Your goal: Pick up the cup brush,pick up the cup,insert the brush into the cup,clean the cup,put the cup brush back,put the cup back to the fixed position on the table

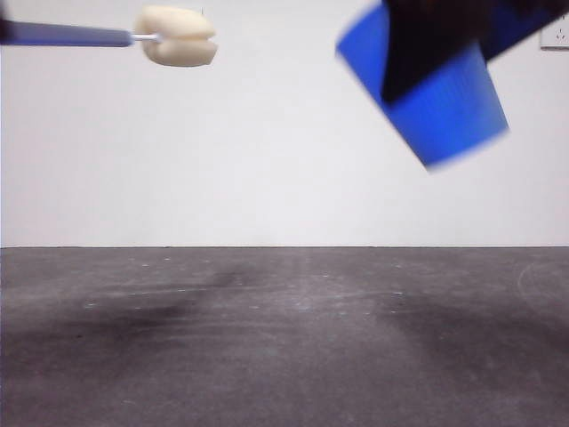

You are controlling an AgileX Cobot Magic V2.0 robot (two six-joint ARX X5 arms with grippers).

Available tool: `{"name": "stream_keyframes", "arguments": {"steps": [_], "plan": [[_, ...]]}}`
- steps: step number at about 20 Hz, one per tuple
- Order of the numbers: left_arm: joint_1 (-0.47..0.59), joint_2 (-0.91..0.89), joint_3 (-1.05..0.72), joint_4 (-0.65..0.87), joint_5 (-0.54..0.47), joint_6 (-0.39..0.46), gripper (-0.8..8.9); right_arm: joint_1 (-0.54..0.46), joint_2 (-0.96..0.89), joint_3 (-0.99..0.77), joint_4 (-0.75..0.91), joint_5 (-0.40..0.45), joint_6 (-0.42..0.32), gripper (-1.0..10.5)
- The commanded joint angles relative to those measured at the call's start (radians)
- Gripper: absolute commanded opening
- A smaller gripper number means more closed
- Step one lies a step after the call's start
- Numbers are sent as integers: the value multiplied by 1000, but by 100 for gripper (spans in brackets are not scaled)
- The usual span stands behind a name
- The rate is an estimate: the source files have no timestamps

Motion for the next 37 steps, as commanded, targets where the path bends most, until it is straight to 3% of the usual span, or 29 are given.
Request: {"name": "stream_keyframes", "arguments": {"steps": [1, 4, 9, 15, 18, 27, 29, 32, 33, 37], "plan": [[37, 67, -11, 72, -3, -42, -9, 2, -77, 7, 34, -37, 112, -17], [85, 197, -11, 189, 14, -80, -9, 2, -197, 7, 51, -55, 133, -17], [153, 436, -11, 388, 142, -86, -9, 2, -340, 7, 43, -57, 140, -17], [187, 678, -11, 539, 203, -91, -9, 2, -384, 7, -21, -56, 150, -17], [203, 755, -11, 579, 207, -129, -9, 2, -384, 7, -38, -57, 179, -17], [225, 842, -11, 629, 201, -127, -8, 2, -372, 7, -37, -56, 194, -17], [224, 842, -11, 629, 203, -127, 17, 2, -360, 7, -37, -56, 211, -17], [224, 842, -11, 595, 210, -127, 329, 2, -323, 6, -34, -56, 212, -17], [224, 841, -11, 583, 210, -125, 371, 1, -307, 6, -28, -55, 212, -17], [224, 832, -10, 553, 241, -79, 377, -10, -207, 5, 41, -51, 211, -17]]}}
